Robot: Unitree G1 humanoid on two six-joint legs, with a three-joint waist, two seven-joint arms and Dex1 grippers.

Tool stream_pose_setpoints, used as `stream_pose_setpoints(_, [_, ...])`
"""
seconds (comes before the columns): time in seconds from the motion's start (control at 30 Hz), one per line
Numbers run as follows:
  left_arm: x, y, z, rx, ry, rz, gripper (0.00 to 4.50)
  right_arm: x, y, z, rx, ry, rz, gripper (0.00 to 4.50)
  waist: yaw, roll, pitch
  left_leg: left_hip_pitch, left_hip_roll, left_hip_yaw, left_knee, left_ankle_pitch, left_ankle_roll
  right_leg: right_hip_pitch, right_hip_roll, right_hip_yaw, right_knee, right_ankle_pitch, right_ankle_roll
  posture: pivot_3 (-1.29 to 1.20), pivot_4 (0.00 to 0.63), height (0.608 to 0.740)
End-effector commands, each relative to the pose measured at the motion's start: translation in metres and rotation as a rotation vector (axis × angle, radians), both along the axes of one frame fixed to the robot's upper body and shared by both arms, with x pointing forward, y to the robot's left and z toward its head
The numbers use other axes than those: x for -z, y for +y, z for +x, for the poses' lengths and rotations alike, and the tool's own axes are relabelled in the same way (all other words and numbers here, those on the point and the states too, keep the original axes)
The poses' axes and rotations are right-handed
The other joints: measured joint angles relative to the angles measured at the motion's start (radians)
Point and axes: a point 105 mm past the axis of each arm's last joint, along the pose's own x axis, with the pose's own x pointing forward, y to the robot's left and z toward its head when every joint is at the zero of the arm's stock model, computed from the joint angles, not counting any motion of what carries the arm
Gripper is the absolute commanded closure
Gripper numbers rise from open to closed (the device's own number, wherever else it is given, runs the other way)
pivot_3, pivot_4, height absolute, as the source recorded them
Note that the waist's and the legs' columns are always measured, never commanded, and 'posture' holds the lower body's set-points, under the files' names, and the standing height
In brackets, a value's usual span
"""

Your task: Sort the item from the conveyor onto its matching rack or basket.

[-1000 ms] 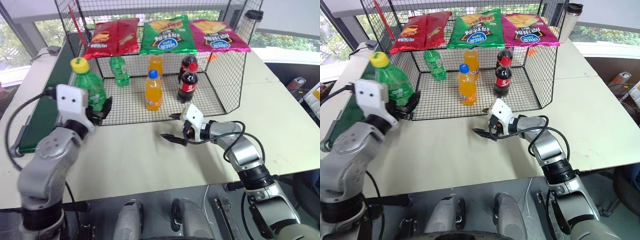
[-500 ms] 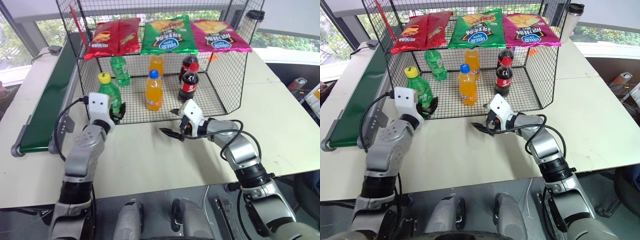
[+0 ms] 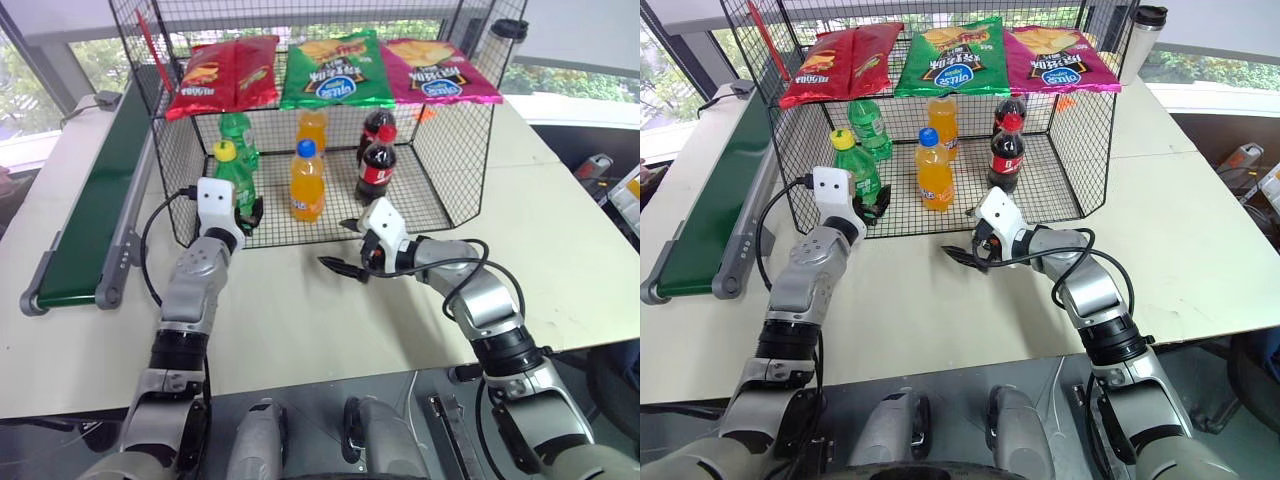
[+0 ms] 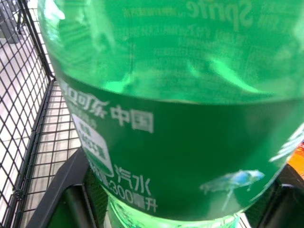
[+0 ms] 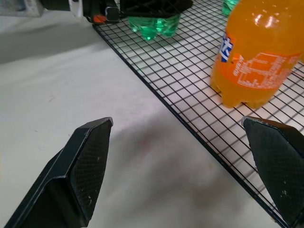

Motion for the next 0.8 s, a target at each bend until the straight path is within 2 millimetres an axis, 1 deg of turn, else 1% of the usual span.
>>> stream_pose_setpoints(0.03, [-0.027, 0.002, 0.001, -0.007, -0.102, 0.0, 0.05, -0.017, 0.001, -0.003, -0.021, -0.055, 0.028, 0.0, -0.001, 0.0, 0.0, 0.0, 0.0, 0.0, 0.0, 0.0, 0.0, 0.0, 0.0, 0.0, 0.0, 0.0, 0.0, 0.0, 0.15, 0.74])
stream_pose_setpoints(0.23, [-0.03, 0.004, -0.008, -0.009, -0.109, 0.035, 0.05, -0.015, 0.003, -0.004, -0.033, -0.051, 0.028, 0.0, -0.002, 0.0, 0.0, 0.0, 0.0, 0.0, 0.0, 0.0, 0.0, 0.0, 0.0, 0.0, 0.0, 0.0, 0.0, 0.0, 0.15, 0.74])
stream_pose_setpoints(0.37, [-0.036, 0.007, -0.022, -0.017, -0.128, 0.061, 0.05, -0.015, 0.004, -0.004, -0.042, -0.049, 0.028, 0.0, -0.002, 0.0, 0.0, 0.0, 0.0, 0.0, 0.0, 0.0, 0.0, 0.0, 0.0, 0.0, 0.001, 0.0, 0.0, 0.0, 0.15, 0.74])
stream_pose_setpoints(0.5, [-0.03, 0.016, -0.038, -0.048, -0.092, 0.132, 0.05, -0.014, 0.004, -0.004, -0.046, -0.049, 0.027, 0.0, -0.002, 0.0, 0.0, 0.0, 0.0, 0.0, 0.0, 0.0, 0.0, 0.0, 0.0, 0.0, 0.001, 0.0, 0.0, 0.0, 0.15, 0.74])
stream_pose_setpoints(0.63, [-0.025, 0.028, -0.062, -0.099, -0.061, 0.141, 0.05, -0.012, 0.005, -0.005, -0.053, -0.05, 0.024, 0.0, -0.003, 0.0, 0.0, 0.001, 0.0, 0.0, 0.0, 0.0, 0.0, 0.0, 0.0, 0.0, 0.001, 0.0, 0.0, 0.0, 0.15, 0.74])
stream_pose_setpoints(0.8, [-0.016, 0.027, -0.097, -0.068, -0.012, 0.132, 0.05, -0.011, 0.005, -0.005, -0.058, -0.049, 0.024, 0.0, -0.003, 0.0, 0.0, 0.001, 0.0, -0.001, 0.0, 0.0, 0.0, 0.0, 0.0, 0.0, 0.0, 0.0, 0.0, 0.0, 0.15, 0.74])
